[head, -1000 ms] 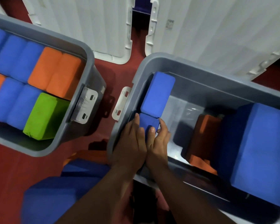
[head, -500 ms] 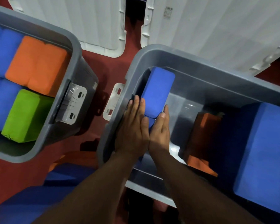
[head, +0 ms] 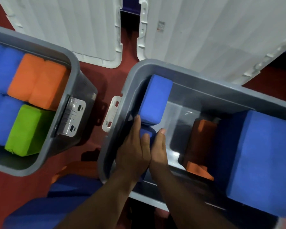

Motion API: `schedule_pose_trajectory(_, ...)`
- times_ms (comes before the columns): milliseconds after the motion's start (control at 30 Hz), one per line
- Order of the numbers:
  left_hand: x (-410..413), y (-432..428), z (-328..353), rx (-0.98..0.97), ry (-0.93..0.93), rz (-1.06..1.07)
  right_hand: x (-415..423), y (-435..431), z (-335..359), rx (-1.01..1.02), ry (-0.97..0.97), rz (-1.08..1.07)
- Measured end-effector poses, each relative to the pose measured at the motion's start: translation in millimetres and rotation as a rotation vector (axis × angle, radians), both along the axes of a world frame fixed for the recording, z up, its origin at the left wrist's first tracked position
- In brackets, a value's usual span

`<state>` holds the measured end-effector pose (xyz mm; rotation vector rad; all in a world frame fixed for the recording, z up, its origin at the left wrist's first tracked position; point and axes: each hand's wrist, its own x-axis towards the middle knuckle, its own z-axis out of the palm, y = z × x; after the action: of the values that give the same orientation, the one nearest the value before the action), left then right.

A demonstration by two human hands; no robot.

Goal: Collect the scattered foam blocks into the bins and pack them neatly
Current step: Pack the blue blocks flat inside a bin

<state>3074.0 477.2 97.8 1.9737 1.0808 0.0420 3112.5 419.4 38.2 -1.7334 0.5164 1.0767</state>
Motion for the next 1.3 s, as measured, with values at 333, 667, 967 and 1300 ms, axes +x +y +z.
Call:
schedule_pose_trajectory(333,-6.3,-5.6,17.5,0.015,0.022,0.012,13.2,-5.3,45.0,-0.018,-0.126,0.137)
schedule_pose_trajectory(667,-16.1,-0.3,-27.2,0.058,-0.013,-0.019,6.2,0.7,16.2,0.014,-0.318,0.219)
schedule_pose_trajectory(967,-22.1,4.5,-45.1,0.067,-0.056,-0.063,8.1,0.2,8.3,-0.007,-0.341,0.283)
schedule_pose_trajectory(1300,-0.9,-7.7,-17.2,0.375,-0.124,-0.088,24.9,-50.9,49.7,-0.083,-0.475,0.303)
